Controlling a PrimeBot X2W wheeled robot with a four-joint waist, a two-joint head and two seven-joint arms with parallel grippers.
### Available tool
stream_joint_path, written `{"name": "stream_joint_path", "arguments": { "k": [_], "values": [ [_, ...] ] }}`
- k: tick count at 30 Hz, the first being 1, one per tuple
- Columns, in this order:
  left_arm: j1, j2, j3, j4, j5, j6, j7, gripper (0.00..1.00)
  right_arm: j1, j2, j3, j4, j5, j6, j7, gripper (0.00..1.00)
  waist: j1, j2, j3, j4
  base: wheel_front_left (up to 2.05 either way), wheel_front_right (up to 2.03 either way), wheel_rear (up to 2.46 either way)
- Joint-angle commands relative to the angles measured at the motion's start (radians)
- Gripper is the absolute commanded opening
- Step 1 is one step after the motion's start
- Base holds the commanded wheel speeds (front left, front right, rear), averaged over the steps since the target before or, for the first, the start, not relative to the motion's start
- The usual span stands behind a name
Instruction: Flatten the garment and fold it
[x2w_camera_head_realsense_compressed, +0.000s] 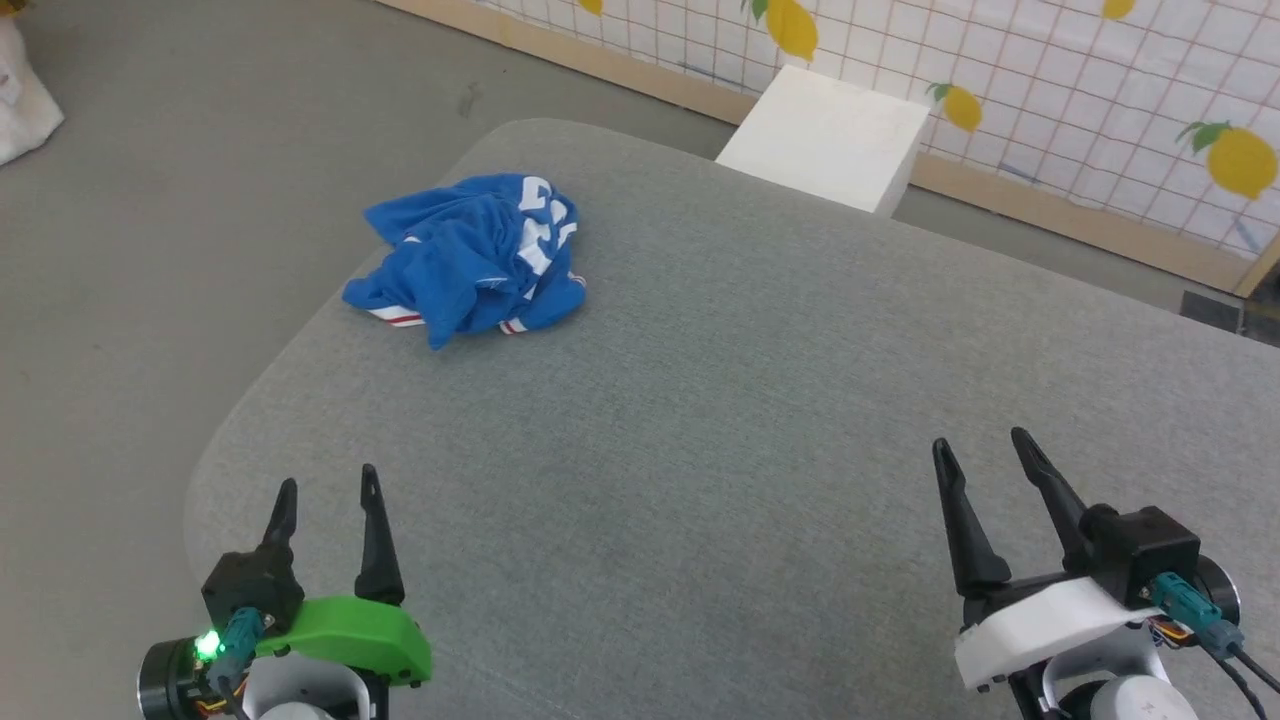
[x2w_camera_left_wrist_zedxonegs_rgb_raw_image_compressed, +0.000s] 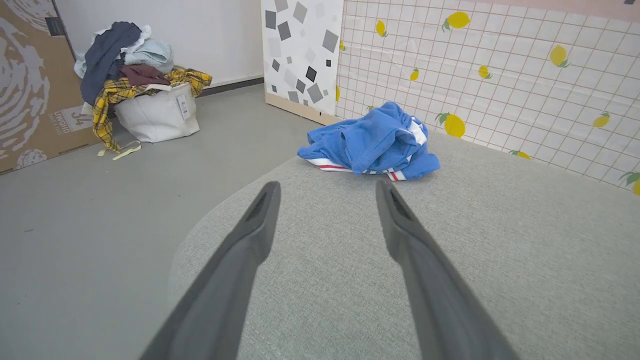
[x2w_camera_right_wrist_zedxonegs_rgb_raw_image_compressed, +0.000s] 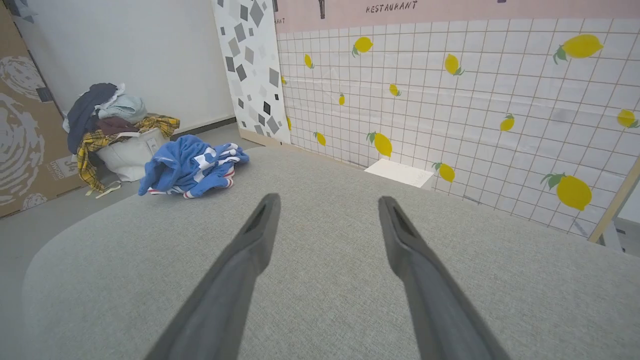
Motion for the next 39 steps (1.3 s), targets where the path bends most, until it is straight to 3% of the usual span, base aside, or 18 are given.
{"name": "stream_joint_path", "arguments": {
  "k": [1,26,31,39],
  "values": [
    [0.008,0.008,0.004,0.006,-0.012,0.009,-0.012,1.0,-0.013,0.001,0.002,0.004,0.009,-0.001,-0.011,1.0,0.0,0.0,0.002,0.009,0.0,0.0,0.0],
    [-0.006,0.012,0.018,0.034,-0.061,0.043,-0.063,1.0,-0.029,0.002,0.001,0.007,0.035,-0.002,-0.04,1.0,0.0,0.0,0.032,0.121,0.0,0.0,0.0],
    [-0.094,0.032,0.03,0.037,-0.096,0.002,-0.057,1.0,-0.061,0.002,0.008,-0.021,0.011,-0.002,-0.017,1.0,0.0,0.0,0.107,0.076,0.0,0.0,0.0],
    [-0.468,0.094,0.036,0.14,-0.164,-0.064,0.097,1.0,-0.128,0.002,0.012,-0.098,-0.063,-0.002,0.035,1.0,0.0,0.0,0.321,-0.044,0.0,0.0,0.0]
  ]
}}
